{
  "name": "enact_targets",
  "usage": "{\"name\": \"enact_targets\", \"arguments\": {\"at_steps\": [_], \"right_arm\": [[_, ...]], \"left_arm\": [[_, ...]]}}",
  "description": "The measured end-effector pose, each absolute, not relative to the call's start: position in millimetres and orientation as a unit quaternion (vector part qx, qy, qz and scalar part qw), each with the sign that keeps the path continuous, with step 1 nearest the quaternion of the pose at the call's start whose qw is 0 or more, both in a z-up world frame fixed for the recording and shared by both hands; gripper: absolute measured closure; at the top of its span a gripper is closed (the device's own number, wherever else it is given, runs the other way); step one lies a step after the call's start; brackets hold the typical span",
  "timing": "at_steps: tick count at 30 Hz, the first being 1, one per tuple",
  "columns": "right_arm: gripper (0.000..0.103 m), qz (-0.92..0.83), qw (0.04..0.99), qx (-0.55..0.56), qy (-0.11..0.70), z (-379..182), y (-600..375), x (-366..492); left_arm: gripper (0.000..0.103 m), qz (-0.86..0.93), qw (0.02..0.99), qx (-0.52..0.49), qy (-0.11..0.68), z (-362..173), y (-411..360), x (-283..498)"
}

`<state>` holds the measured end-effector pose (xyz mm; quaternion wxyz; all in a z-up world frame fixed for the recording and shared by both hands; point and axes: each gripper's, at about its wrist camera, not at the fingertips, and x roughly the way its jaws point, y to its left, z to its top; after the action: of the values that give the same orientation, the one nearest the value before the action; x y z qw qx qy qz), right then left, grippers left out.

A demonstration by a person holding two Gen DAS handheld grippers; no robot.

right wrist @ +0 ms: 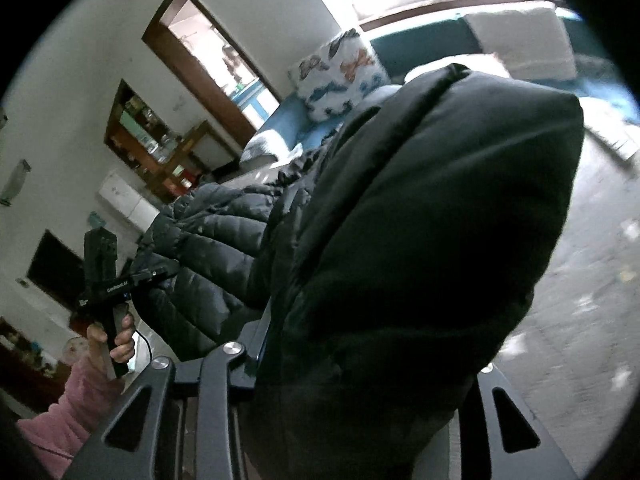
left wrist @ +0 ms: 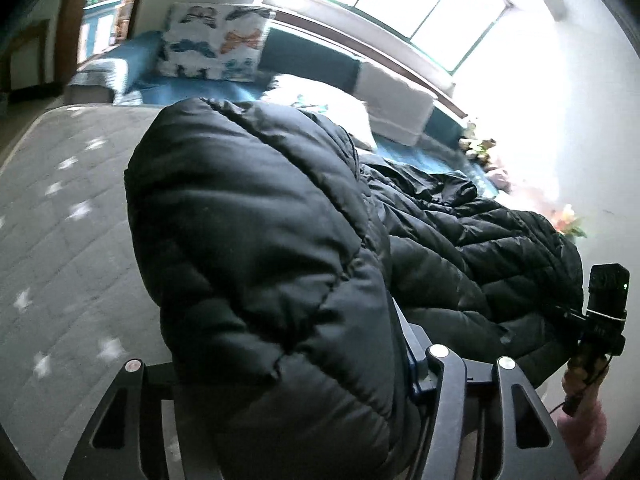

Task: Fold large clothes

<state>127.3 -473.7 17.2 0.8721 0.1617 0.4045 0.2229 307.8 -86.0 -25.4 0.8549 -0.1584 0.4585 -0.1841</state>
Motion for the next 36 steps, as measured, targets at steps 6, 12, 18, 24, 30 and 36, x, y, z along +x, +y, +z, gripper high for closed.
{"name": "enact_targets", "arguments": {"at_steps": [6, 12, 18, 24, 30, 36], "right_arm": [[0.06, 0.155, 0.902, 0.158, 0.37, 47.1, -550.8, 109.0], [0.059, 0.089, 0.915, 0.163, 0.358, 42.9, -610.9, 99.7], [0.038, -0.001, 0.869, 0.206, 0.449, -54.1, -653.0, 114.4], [0.02, 0.012, 0.852, 0.305, 0.427, -96.2, -673.3, 101.4], [0.02, -0.063, 0.871, 0.223, 0.432, -66.5, -672.3, 78.3], [0.02, -0.141, 0.891, 0.168, 0.397, -36.8, -660.9, 65.2]], "left_arm": [[0.04, -0.247, 0.846, -0.156, 0.446, 8.4, -213.0, 375.5], [0.039, -0.285, 0.837, -0.143, 0.444, 4.5, -345.6, 428.7], [0.015, -0.234, 0.823, -0.112, 0.506, -65.3, -432.8, 451.8], [0.005, -0.246, 0.811, -0.135, 0.514, -68.9, -445.8, 468.7], [0.005, -0.23, 0.825, -0.125, 0.5, -49.4, -417.2, 479.7], [0.005, -0.192, 0.883, -0.08, 0.421, 26.7, -376.2, 451.2]]}}
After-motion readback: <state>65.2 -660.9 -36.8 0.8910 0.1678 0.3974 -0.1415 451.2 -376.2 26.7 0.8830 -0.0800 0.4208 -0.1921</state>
